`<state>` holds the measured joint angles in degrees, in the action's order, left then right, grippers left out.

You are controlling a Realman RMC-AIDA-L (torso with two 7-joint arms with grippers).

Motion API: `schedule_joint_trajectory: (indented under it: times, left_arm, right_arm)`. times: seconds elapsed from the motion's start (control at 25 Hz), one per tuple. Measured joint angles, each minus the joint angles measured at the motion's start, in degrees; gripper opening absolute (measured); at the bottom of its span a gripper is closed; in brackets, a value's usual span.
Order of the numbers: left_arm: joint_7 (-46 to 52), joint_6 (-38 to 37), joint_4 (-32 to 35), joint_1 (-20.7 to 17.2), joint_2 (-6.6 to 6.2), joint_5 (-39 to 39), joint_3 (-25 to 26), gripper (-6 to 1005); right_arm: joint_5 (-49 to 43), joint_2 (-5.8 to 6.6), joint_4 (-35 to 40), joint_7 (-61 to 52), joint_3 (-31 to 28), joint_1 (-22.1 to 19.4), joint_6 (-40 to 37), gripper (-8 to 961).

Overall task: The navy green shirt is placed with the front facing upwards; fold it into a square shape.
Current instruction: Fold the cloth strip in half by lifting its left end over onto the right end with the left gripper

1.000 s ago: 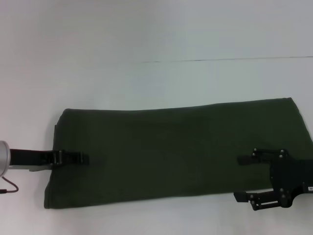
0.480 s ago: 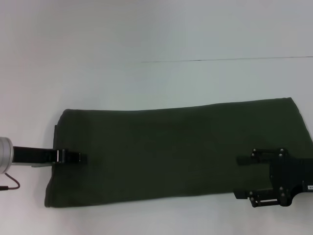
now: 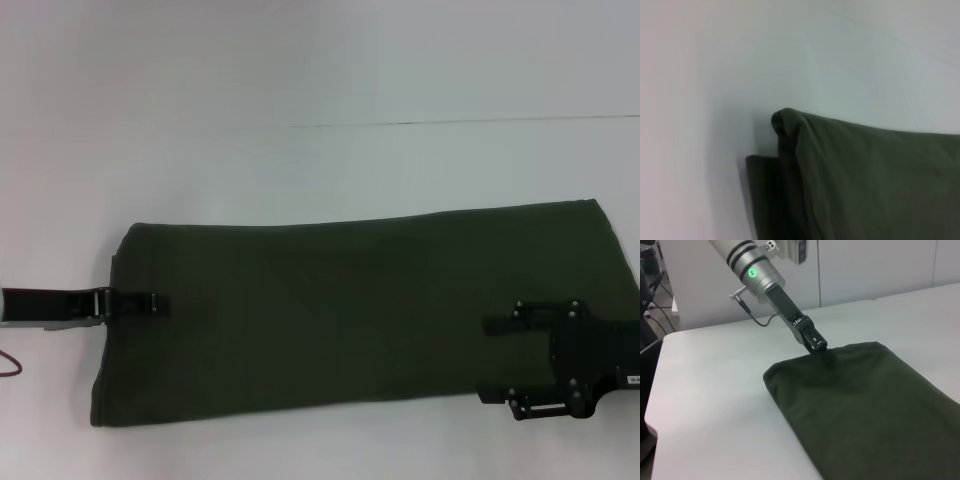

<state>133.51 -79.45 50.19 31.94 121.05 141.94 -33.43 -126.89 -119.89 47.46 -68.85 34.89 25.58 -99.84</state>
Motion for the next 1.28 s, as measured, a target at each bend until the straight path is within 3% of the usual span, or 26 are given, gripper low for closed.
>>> schedule_joint_trajectory:
  times: [0.2,0.44,1.28]
  left_arm:
    - [0.38,-0.16,1.21,-0.42,-0.08,0.25,0.1,781]
    - [0.45,-0.25,1.35,-0.88,-0.2,0.67,0.13,896]
    - [0.36,1.38,-0.02,-0.92,-0.06,2.11,-0.32,894]
  right_arm:
    - [-0.06,0.0,0.0,-0.1,0.0,0.0,0.34,824]
    - [-0.18,0.0,0.0,-0.22,0.0,0.0,0.76,824]
    - [-0.34,0.09,-0.53,-0.58,0.0,0.65,1.23,825]
